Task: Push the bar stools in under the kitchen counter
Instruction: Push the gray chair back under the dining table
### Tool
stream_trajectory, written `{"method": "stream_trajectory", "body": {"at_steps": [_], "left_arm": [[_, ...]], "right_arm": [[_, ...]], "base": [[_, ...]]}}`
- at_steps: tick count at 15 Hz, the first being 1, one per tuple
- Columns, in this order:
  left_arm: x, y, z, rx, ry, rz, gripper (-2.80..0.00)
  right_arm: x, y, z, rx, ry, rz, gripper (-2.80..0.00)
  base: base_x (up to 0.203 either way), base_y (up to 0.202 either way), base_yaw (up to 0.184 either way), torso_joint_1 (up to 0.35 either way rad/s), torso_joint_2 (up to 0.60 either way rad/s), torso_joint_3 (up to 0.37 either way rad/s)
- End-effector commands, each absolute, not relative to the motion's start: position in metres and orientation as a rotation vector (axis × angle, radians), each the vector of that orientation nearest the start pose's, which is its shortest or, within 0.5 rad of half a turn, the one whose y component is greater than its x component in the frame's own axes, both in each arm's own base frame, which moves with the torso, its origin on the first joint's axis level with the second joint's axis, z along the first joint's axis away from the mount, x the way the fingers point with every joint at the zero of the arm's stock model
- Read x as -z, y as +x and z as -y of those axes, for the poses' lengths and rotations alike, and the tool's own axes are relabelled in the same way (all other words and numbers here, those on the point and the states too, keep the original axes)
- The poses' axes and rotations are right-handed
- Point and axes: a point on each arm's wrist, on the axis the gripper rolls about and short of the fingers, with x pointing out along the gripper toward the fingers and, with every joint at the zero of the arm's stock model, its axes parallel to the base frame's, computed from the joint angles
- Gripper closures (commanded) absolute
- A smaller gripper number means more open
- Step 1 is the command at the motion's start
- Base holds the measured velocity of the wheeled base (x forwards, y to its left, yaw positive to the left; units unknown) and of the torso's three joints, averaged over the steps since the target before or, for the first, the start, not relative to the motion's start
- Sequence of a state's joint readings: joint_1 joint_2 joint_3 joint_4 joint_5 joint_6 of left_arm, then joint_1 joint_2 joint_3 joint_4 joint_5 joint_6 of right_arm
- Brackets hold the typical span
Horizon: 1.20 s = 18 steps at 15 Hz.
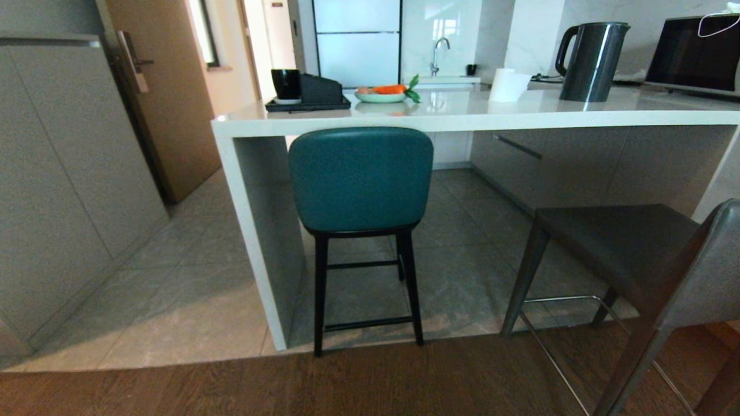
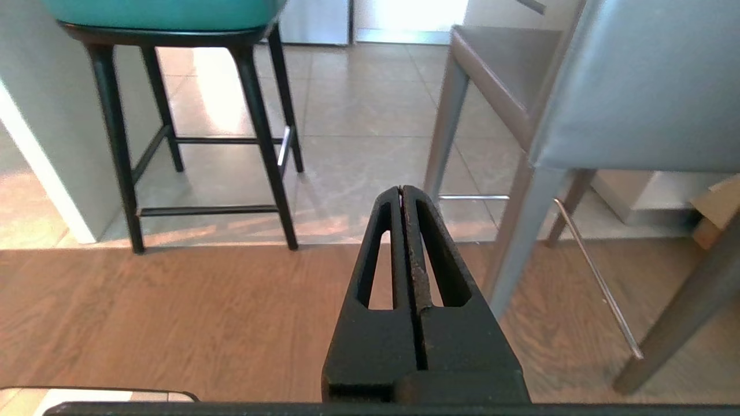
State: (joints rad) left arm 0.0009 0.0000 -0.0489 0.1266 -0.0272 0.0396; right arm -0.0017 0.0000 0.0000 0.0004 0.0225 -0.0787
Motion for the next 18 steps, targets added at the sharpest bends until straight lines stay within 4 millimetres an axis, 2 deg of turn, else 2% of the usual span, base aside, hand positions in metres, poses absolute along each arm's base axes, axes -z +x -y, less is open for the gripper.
{"method": "stream_trajectory", "body": {"at_steps": [1,4,18], "left_arm": [[-0.0760,-0.0269,0.0007,0.028,0.039,-0.079,0.00],[-0.0760,-0.0269,0.0007,0.028,0.039,-0.079,0.00],[-0.0760,-0.0269,0.0007,0.028,0.037,-0.079,0.00]], "right_arm": [[-0.0742,-0.0223,-0.0006,-0.022,-0.080,-0.005,0.00],[-0.0742,-0.0223,-0.0006,-0.022,-0.080,-0.005,0.00],[-0.0742,-0.0223,-0.0005,-0.020,-0.072,-0.005,0.00]], "base": [[0.000,0.000,0.000,0.000,0.00,0.000],[0.004,-0.104,0.000,0.004,0.00,0.000],[0.000,-0.195,0.002,0.001,0.00,0.004]]}}
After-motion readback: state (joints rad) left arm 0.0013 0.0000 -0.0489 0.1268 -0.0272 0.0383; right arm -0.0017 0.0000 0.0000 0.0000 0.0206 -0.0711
